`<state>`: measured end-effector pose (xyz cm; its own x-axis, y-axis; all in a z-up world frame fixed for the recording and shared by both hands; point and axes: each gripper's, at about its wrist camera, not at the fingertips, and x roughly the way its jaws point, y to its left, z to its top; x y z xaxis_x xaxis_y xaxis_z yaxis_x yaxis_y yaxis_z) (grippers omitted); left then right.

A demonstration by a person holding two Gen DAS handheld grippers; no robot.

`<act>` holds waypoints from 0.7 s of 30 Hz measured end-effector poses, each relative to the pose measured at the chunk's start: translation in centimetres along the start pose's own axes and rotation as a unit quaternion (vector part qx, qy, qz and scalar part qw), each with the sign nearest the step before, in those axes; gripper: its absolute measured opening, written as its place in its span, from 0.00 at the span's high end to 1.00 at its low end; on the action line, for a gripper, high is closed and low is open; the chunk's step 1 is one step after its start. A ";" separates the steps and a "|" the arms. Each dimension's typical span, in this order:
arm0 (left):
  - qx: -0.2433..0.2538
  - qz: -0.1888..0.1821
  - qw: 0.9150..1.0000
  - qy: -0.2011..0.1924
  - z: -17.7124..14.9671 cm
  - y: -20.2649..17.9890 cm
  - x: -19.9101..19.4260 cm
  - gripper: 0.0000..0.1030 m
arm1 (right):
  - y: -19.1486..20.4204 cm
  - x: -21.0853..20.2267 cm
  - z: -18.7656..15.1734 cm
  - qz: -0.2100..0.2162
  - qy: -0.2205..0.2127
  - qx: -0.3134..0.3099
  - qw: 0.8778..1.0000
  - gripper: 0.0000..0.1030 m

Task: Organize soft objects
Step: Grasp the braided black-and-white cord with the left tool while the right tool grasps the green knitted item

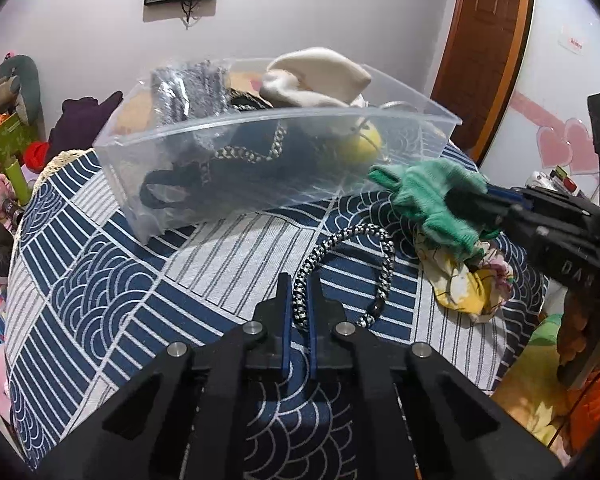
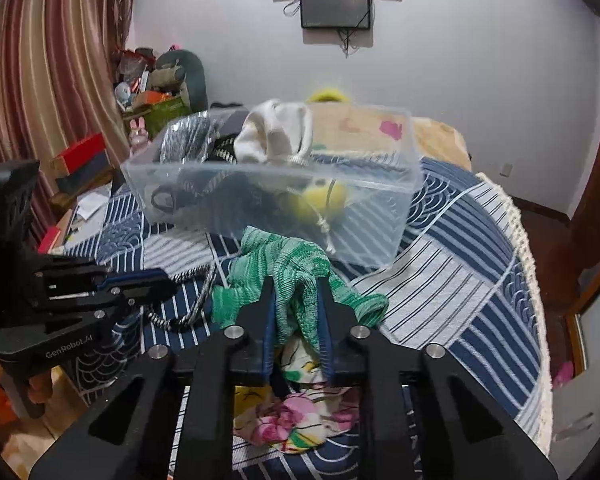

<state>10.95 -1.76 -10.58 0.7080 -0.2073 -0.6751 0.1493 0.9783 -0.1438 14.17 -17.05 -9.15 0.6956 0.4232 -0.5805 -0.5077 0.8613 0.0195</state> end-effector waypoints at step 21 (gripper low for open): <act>-0.024 0.050 0.987 -0.151 7.4 0.8 -7.1 0.95 | -0.2 -4.3 5.9 -0.018 -0.123 0.012 0.992 0.87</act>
<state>11.13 0.49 -0.54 0.8919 -0.0938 -0.4425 0.0416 0.9911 -0.1263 14.26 -17.34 -1.86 0.8171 0.4461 -0.3652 -0.4711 0.8818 0.0232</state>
